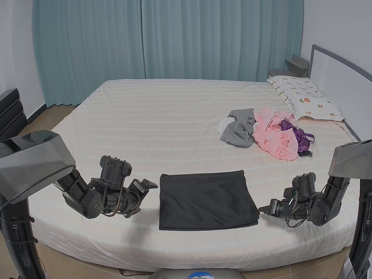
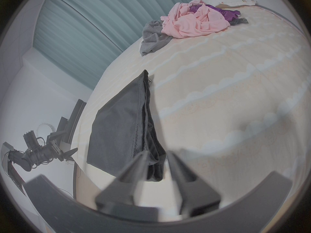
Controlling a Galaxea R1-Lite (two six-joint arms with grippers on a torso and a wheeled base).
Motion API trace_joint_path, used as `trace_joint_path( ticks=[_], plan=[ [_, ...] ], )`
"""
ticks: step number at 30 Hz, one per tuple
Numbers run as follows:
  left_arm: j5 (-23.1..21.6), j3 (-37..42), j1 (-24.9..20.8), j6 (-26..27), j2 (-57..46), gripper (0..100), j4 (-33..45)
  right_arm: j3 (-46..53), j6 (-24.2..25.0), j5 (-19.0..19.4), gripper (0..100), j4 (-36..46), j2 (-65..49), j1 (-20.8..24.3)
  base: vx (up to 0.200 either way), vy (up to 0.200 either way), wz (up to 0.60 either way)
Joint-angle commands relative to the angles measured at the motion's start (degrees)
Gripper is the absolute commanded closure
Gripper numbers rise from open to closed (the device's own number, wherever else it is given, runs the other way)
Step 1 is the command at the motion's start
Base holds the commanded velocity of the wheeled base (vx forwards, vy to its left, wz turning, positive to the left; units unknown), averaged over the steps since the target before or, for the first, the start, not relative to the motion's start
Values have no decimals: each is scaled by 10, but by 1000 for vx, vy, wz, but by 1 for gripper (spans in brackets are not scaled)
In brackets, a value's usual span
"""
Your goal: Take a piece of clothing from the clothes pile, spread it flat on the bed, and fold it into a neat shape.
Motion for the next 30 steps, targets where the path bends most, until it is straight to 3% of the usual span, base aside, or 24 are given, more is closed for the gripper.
trace_joint_path(
  ticks=[1,11,12,30],
  plan=[
    [0,0,0,0,3,0,0,3,3,6,0,-1,-10,5,0,0,0],
    [0,-2,0,1,6,0,-1,-5,12,20,0,-1,10,22,0,0,0],
    [0,-2,0,0,6,0,0,-5,12,18,100,-1,12,22,0,0,0],
    [0,-2,1,0,6,0,0,9,6,13,100,8,-8,16,0,0,0]
  ],
)
